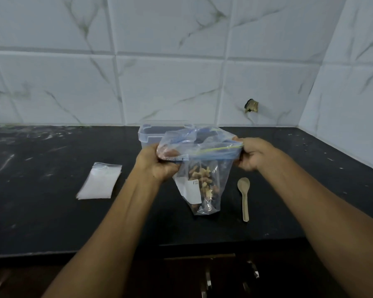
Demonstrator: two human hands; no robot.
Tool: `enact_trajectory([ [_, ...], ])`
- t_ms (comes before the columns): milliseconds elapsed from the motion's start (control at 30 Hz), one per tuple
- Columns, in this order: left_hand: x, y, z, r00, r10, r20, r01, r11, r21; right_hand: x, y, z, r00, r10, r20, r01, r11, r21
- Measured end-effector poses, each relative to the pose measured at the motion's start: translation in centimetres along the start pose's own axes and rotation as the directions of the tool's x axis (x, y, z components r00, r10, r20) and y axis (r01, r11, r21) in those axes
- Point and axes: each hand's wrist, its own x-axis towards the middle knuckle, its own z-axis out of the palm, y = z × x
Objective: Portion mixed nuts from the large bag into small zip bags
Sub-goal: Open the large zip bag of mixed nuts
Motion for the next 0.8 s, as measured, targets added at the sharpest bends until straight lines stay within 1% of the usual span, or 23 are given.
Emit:
enact_trajectory([
  [33,0.0,-0.4,0.0,1.000,-0.014,0.020,0.014,1.000,0.016,0.0,0.0,-0.1,1.000,0.020,0.010,-0.020,1.000,0.009],
  [67,-0.1,-0.8,-0.1,0.999,-0.021,0.024,0.019,0.997,0.075,0.0,0.0,-0.2,0.999,0.032,0.016,-0.032,0.999,-0.002],
  [133,-0.4,-1.1,-0.2,1.000,-0.013,0.002,0.011,0.948,0.318,-0.1,-0.1,-0.3,0.998,0.042,0.053,-0.040,0.999,-0.026],
  [167,-0.4,-1.0,-0.4,0.999,0.044,-0.019,-0.029,0.876,0.482,-0.2,-0.1,-0.3,0.995,0.051,0.081,-0.049,0.998,-0.030],
  [200,-0.2,-0.5,-0.8,0.985,0.169,-0.044,-0.100,0.750,0.654,-0.4,-0.1,-0.1,0.992,0.060,0.112,-0.056,0.998,-0.043],
  [233,0.0,0.0,-1.0,0.937,0.346,-0.039,-0.173,0.559,0.811,-0.4,-0.1,0.1,0.987,0.059,0.148,-0.051,0.997,-0.060],
  [267,0.1,0.6,-1.2,0.858,0.513,0.022,-0.217,0.323,0.921,-0.6,-0.1,0.3,0.983,0.056,0.177,-0.043,0.996,-0.076],
  [300,0.1,1.0,-1.1,0.774,0.618,0.137,-0.238,0.082,0.968,-0.8,-0.2,0.6,0.979,0.044,0.198,-0.027,0.996,-0.084],
  [333,-0.3,1.2,-0.5,0.721,0.636,0.277,-0.259,-0.124,0.958,-1.2,-0.4,0.9,0.979,0.028,0.202,-0.009,0.996,-0.092],
  [367,-0.5,1.1,0.3,0.719,0.574,0.393,-0.273,-0.287,0.918,-1.4,-0.5,1.2,0.977,0.011,0.211,0.010,0.995,-0.098],
  [400,-0.5,0.9,1.3,0.751,0.471,0.463,-0.262,-0.431,0.864,-1.8,-0.7,1.4,0.977,-0.002,0.213,0.025,0.994,-0.105],
  [433,-0.4,0.8,2.1,0.787,0.379,0.486,-0.228,-0.553,0.801,-2.2,-0.9,1.6,0.978,-0.015,0.210,0.041,0.992,-0.118],
  [467,0.2,0.7,2.6,0.816,0.323,0.480,-0.188,-0.636,0.748,-2.6,-1.1,1.7,0.982,-0.056,0.182,0.086,0.983,-0.163],
  [500,0.8,0.8,2.9,0.829,0.303,0.469,-0.158,-0.679,0.717,-2.8,-1.3,1.8,0.978,-0.156,0.140,0.191,0.940,-0.281],
  [533,1.4,0.9,3.0,0.830,0.291,0.475,-0.169,-0.681,0.713,-2.9,-1.5,1.8,0.940,-0.330,0.091,0.332,0.811,-0.482],
  [567,2.2,1.0,3.1,0.838,0.289,0.463,-0.191,-0.640,0.744,-3.3,-1.5,1.7,0.833,-0.547,0.087,0.445,0.567,-0.693],
  [600,2.5,1.1,3.3,0.846,0.299,0.441,-0.207,-0.578,0.789,-4.1,-1.5,1.7,0.657,-0.737,0.155,0.504,0.278,-0.817],
  [633,2.8,1.2,3.6,0.858,0.317,0.405,-0.204,-0.514,0.833,-5.5,-1.4,2.0,0.491,-0.823,0.286,0.555,0.042,-0.831],
  [667,2.9,1.2,3.9,0.863,0.330,0.382,-0.204,-0.465,0.862,-7.0,-1.2,2.5,0.380,-0.813,0.441,0.627,-0.125,-0.769],
  [700,3.0,1.3,4.2,0.861,0.347,0.371,-0.200,-0.441,0.875,-8.4,-0.9,3.1,0.347,-0.727,0.593,0.698,-0.222,-0.681],
  [733,3.3,1.4,4.4,0.857,0.369,0.358,-0.196,-0.409,0.891,-9.2,-0.4,3.5,0.387,-0.581,0.716,0.755,-0.246,-0.607],
  [767,3.7,1.5,4.5,0.860,0.399,0.319,-0.191,-0.329,0.925,-9.7,0.3,3.8,0.449,-0.415,0.792,0.787,-0.237,-0.570],
  [800,4.0,1.6,4.6,0.875,0.415,0.249,-0.193,-0.173,0.966,-9.8,1.1,3.7,0.497,-0.263,0.827,0.792,-0.252,-0.557],
])
